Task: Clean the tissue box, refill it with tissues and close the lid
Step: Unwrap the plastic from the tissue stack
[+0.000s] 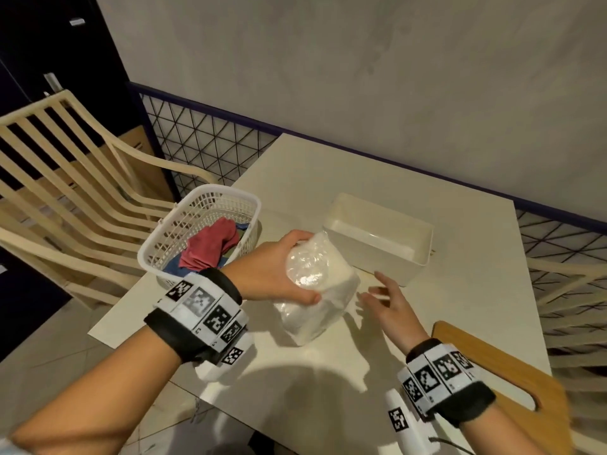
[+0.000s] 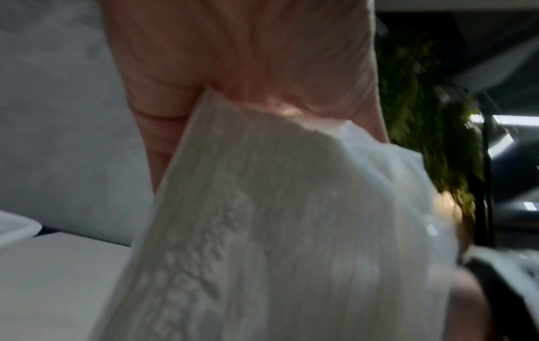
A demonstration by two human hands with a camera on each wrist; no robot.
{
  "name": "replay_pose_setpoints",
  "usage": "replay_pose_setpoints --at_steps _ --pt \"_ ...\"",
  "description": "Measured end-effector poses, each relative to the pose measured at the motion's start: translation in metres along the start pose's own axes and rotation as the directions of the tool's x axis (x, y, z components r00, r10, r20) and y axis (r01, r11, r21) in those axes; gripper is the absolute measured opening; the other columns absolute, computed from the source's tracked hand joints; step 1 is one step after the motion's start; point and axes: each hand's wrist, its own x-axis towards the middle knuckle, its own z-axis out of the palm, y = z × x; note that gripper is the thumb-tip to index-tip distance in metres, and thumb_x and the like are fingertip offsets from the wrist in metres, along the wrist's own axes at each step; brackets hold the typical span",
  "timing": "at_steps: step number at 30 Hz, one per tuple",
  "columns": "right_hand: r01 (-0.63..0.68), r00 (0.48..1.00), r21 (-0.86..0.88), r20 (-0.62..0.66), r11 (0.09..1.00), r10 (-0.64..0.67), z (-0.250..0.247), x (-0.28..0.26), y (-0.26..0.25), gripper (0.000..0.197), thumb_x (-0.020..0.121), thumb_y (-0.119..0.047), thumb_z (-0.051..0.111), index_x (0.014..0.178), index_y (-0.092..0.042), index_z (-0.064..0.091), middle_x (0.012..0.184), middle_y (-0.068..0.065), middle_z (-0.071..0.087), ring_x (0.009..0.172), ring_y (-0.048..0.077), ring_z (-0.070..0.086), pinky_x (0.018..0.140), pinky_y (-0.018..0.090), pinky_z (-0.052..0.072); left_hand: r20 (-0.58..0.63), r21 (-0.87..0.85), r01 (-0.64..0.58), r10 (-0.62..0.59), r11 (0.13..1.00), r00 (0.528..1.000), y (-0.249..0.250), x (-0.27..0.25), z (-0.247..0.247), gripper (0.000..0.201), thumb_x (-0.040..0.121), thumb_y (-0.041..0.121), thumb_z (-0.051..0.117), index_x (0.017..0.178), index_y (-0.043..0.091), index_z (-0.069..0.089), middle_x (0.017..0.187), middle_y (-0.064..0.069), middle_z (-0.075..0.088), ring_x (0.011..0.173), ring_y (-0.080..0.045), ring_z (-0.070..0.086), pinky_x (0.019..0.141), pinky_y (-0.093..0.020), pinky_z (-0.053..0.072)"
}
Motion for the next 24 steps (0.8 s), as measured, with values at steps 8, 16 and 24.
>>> replay_pose_setpoints --at_steps 8,16,24 --pt "0.649 0.75 -0.431 0.22 0.627 -0.624 0.001 -0.012 -0.055 0.047 0.082 -0.045 0.051 0.121 -0.02 0.055 0.119 -0.003 0.051 0.111 0.01 0.039 0.091 0.013 0.03 0.055 0.216 -0.078 0.068 0.973 0.996 0.012 0.026 0.019 0.097 0.057 0.056 0.078 0.137 0.034 0.028 0.135 0.005 0.053 0.119 -0.017 0.053 0.1 -0.034 0.043" --pt "0.539 0.836 -0.533 0.244 0.652 -0.491 -0.005 -0.005 -0.073 0.052 0.082 -0.036 0.062 0.129 -0.018 0.046 0.117 0.001 0.046 0.11 0.014 0.034 0.093 0.023 0.03 -0.019 0.194 -0.155 0.162 0.969 0.987 -0.011 0.004 0.025 0.118 0.052 0.054 0.081 0.144 0.022 0.014 0.142 0.006 0.026 0.121 -0.002 0.032 0.107 -0.029 0.035" --pt "0.63 0.771 -0.48 0.286 0.611 -0.57 -0.003 -0.004 -0.081 0.034 0.077 -0.022 0.07 0.108 -0.011 0.063 0.102 0.006 0.056 0.094 0.011 0.038 0.079 0.015 0.027 -0.133 0.066 -0.211 0.218 0.975 0.967 -0.031 0.01 0.038 0.084 0.06 0.029 0.085 0.129 0.024 0.036 0.116 0.014 0.031 0.105 0.002 0.039 0.083 0.007 0.027"
